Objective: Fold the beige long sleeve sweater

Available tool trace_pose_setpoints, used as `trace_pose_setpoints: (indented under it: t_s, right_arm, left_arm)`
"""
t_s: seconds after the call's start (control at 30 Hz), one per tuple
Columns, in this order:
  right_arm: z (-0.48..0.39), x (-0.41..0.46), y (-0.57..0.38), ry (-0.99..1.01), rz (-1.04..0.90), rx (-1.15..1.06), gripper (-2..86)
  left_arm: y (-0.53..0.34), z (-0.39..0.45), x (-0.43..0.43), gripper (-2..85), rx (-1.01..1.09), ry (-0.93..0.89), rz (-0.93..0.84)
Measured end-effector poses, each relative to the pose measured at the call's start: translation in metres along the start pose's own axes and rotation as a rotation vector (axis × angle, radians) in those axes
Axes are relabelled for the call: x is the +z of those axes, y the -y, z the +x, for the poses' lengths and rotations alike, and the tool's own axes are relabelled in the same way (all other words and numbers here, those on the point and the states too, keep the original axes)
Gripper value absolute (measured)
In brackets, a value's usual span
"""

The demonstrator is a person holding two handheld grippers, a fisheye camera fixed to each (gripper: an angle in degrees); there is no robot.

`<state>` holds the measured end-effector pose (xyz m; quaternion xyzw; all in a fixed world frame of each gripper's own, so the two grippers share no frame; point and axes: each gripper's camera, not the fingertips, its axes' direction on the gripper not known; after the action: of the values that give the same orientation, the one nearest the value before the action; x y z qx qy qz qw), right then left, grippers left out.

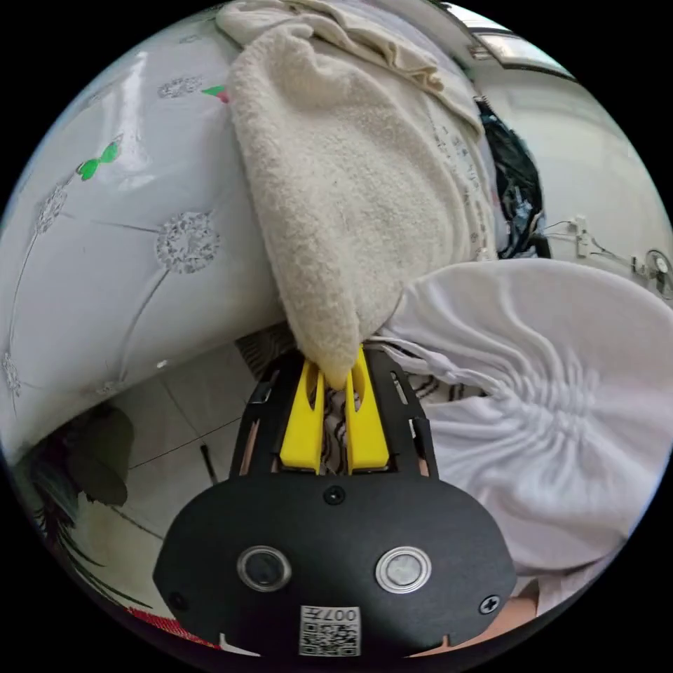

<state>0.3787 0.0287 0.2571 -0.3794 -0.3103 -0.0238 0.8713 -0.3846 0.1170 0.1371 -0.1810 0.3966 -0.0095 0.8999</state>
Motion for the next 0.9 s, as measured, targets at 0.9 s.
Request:
trace_pose_setpoints:
  t_s: [0.9]
  right_arm:
    - [-0.058, -0.097, 0.147, -0.247, 0.649, 0.001, 10.2]
  left_arm:
    - [0.184, 0.007, -0.161, 14.1, -0.113, 0.135, 0.558]
